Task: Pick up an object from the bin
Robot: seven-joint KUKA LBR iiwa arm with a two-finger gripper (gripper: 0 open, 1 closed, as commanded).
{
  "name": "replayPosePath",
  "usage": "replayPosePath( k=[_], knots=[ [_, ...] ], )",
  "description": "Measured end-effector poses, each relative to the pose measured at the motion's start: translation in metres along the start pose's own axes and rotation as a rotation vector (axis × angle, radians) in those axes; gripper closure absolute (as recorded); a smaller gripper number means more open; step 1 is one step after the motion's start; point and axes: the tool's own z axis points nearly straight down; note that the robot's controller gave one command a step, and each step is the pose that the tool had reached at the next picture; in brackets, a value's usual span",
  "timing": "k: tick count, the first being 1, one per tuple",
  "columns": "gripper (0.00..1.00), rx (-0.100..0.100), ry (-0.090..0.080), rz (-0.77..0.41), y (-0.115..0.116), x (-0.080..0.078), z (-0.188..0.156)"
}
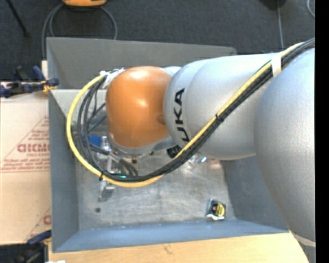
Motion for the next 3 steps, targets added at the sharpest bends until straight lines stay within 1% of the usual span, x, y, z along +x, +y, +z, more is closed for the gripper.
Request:
replayPosePath(
  k=[1,2,3],
  knots=[
    [0.0,-0.003,-0.012,0.044,0.004,-0.105,0.115],
    [0.0,-0.01,-0.015,0.235,-0.024,-0.112,0.121],
    [0.0,-0.004,-0.011,0.234,-0.024,-0.113,0.119]
  ],
)
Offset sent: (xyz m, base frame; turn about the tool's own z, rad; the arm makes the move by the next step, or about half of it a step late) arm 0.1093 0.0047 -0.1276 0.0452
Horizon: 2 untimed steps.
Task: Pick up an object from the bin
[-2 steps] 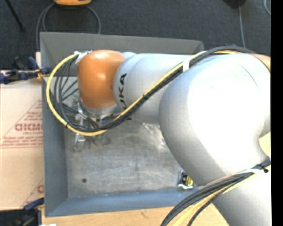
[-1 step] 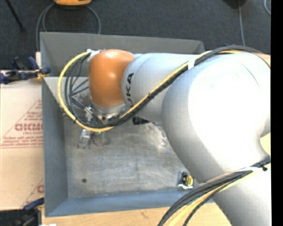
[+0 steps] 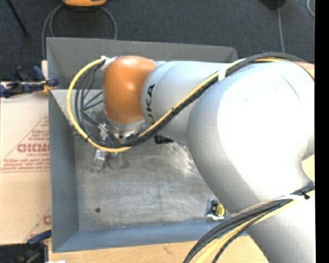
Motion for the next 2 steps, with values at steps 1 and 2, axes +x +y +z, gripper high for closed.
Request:
replayPosePath(
  k=[1,2],
  knots=[
    [0.0,0.0,0.0,0.001,-0.0001,-0.0015,-0.001],
    [0.0,-0.001,-0.001,0.004,-0.0002,-0.0031,-0.002]
  ],
)
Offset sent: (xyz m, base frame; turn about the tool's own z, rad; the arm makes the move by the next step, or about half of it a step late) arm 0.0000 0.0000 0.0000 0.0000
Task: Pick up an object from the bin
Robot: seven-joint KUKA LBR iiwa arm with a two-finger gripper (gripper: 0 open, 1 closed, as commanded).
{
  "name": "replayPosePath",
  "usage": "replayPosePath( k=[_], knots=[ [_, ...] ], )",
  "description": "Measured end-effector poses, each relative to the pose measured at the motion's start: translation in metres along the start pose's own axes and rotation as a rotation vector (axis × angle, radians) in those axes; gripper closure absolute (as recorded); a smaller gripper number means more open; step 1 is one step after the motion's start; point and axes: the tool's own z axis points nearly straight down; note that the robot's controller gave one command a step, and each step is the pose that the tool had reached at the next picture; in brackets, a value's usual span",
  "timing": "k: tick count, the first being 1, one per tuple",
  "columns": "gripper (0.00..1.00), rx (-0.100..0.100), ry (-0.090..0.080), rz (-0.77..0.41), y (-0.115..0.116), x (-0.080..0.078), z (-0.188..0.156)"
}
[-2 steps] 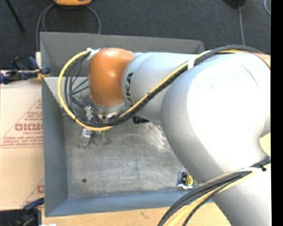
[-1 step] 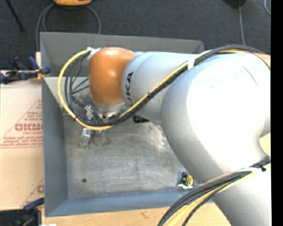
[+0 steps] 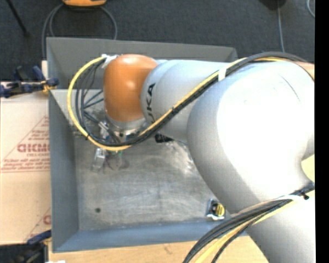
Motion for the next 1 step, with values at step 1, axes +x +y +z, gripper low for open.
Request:
replayPosePath(
  k=[1],
  knots=[
    [1.0,-0.001,0.0,0.002,0.0001,-0.0002,-0.0005]
  ],
)
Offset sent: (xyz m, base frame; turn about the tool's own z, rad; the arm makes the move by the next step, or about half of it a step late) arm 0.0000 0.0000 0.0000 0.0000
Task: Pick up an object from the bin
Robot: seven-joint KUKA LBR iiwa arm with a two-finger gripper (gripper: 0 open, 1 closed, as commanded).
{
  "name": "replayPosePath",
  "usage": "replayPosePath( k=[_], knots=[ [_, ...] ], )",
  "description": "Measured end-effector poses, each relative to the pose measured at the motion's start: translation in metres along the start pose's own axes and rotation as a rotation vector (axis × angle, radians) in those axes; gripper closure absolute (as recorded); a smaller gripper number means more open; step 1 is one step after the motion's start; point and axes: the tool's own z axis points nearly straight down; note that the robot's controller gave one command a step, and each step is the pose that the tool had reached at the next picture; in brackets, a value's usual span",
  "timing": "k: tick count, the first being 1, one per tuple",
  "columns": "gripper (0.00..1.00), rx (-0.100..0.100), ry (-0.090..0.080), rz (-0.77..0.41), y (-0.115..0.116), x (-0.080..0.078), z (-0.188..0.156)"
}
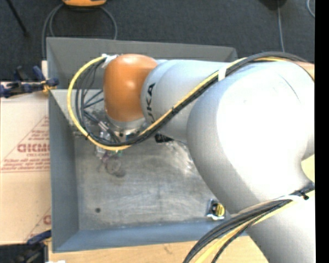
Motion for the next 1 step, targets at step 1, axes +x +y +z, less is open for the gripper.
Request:
replayPosePath(
  k=[1],
  knots=[
    [1.0,0.001,0.0,0.003,-0.0002,-0.0019,-0.015]
  ],
)
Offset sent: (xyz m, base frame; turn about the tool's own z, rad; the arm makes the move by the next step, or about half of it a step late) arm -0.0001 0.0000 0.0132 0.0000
